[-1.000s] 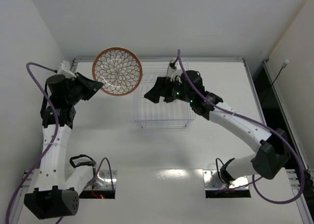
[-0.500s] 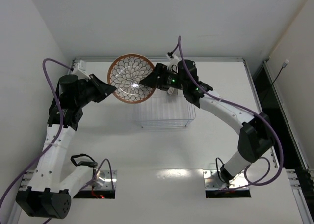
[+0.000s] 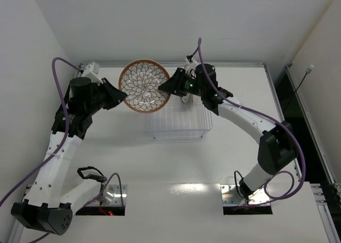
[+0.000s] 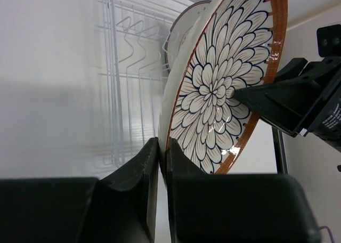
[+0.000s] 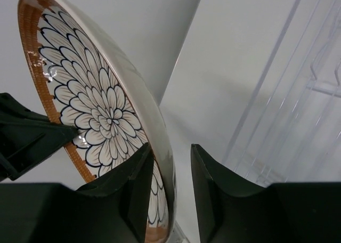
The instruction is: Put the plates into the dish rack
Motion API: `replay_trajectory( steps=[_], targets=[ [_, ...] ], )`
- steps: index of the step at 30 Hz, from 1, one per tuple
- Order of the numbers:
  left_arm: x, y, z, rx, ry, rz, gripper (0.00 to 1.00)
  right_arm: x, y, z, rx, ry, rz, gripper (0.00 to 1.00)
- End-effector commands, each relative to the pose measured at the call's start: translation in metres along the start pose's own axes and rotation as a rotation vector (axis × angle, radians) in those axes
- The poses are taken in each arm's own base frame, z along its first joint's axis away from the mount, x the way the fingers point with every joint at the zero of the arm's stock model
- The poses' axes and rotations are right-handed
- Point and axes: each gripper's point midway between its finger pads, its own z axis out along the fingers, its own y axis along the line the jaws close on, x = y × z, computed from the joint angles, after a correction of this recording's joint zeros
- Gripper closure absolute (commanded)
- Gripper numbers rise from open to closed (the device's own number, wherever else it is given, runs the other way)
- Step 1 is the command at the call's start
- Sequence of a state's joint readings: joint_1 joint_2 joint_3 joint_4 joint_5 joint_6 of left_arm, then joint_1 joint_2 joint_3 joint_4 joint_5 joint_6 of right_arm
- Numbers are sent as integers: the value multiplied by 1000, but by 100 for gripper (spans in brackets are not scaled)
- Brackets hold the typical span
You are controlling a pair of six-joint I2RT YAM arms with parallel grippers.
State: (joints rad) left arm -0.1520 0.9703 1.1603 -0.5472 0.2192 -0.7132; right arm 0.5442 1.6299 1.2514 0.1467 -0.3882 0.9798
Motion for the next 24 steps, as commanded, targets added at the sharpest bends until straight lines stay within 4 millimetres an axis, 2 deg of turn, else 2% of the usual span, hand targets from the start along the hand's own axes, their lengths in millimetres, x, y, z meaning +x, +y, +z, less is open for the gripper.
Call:
replay_trajectory(
  steps=[1, 3, 4, 5, 7, 8, 11, 14, 17, 18, 19, 22, 23, 24],
  targets=[
    [-51, -56, -21, 160, -189, 48, 100, -19, 22, -15, -39, -63, -27, 68],
    [-50, -54, -20, 145, -189, 46, 100, -17, 21, -16, -32, -56, -23, 71],
    [-51, -59, -22, 156, -191, 59, 100, -17, 21, -16, -32, -56, -23, 76],
    [-52, -54, -21, 132, -199, 55, 100, -17, 21, -16, -32, -56, -23, 79],
    [-50, -55, -21, 131, -199, 56, 100, -19, 16, -17, -19, -57, -17, 90],
    [-53, -55, -22, 123, -205, 64, 100, -19, 16, -17, -19, -57, -17, 100],
    [-52, -55, -21, 107, -217, 73, 100, -16, 12, -17, -5, -45, -18, 100],
    [-54, -55, -23, 97, -224, 82, 99, -26, 12, -21, 17, -68, -37, 100],
    [-49, -56, -18, 104, -204, 103, 69, -37, 12, -34, 64, -107, -57, 100],
    [-46, -52, -8, 88, -181, 101, 53, -42, 14, -37, 75, -122, -67, 100],
    [-43, -51, -4, 88, -166, 111, 46, -45, 6, -41, 135, -138, -64, 100],
    [-30, -37, 14, 36, -95, 148, 35, -74, 7, -64, 235, -248, -109, 100],
    [-28, -31, 17, 14, -86, 166, 35, -75, 3, -71, 276, -260, -113, 100],
    [-28, -27, 17, -7, -86, 175, 35, -88, 3, -86, 323, -325, -131, 100]
  ],
)
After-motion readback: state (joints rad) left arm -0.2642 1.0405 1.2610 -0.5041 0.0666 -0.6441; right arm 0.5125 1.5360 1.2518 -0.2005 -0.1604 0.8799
